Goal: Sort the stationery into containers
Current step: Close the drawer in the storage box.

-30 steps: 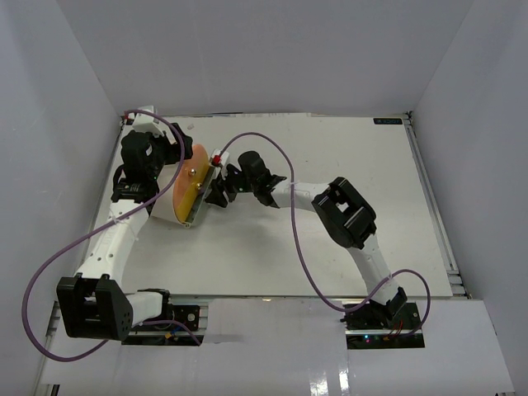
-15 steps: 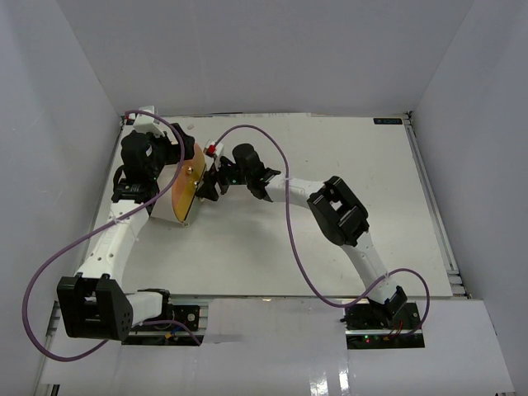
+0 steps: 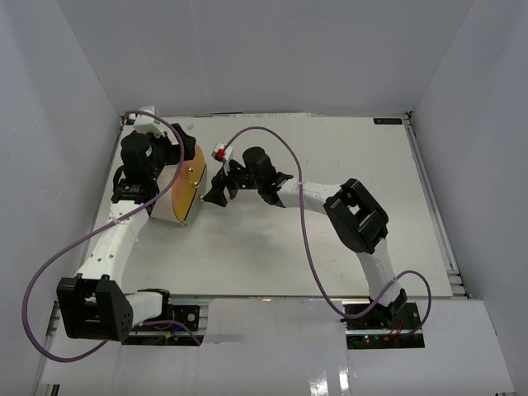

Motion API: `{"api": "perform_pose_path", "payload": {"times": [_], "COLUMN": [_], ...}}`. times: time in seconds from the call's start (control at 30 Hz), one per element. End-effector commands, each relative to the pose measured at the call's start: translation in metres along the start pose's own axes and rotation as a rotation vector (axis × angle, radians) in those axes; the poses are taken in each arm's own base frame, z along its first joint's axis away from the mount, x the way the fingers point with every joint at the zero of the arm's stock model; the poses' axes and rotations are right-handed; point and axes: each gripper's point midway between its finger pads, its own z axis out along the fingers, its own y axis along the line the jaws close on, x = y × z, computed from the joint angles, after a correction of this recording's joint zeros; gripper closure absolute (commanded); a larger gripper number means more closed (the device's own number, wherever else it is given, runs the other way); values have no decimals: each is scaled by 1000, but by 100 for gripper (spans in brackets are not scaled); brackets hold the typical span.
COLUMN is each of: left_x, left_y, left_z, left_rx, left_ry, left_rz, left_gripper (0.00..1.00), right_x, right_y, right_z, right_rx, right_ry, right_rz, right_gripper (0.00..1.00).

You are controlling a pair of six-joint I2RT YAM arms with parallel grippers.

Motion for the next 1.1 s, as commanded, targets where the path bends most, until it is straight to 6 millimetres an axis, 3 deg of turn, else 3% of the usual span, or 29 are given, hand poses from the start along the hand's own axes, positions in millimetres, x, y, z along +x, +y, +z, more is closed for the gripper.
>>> {"api": "perform_pose_path", "payload": {"times": [0.0,0.33,0.53,0.73,0.87,0.9,0.93,1.07], "left_x": [44,48,51,53,51,49,46,38], "left_y": [5,5,4,0,0,1,1,1], "left_z": [-9,-11,-11,-12,-12,-12,-13,-14], "left_rx": [-15,-6,4,23,20,18,13,6], "left_ry": [152,156,164,171,165,158,149,134], "left_rz": [-50,-64,-78,-91,-89,-84,-81,-72], "left_gripper": [4,4,4,4,4,4,4,3], "right_x": [-20,7,5,-12,-22,-14,-26,-32], "right_y": [0,20,22,23,23,23,24,23], "right_z": [-7,35,52,62,57,54,46,13], "right_rx": [21,-46,-42,-31,-19,-10,8,67], "right_ry": [-56,-35,-62,-120,-141,-123,-139,-131], "right_rz": [-43,22,42,61,63,66,39,4], "right_gripper": [21,26,28,29,29,29,29,23]}}
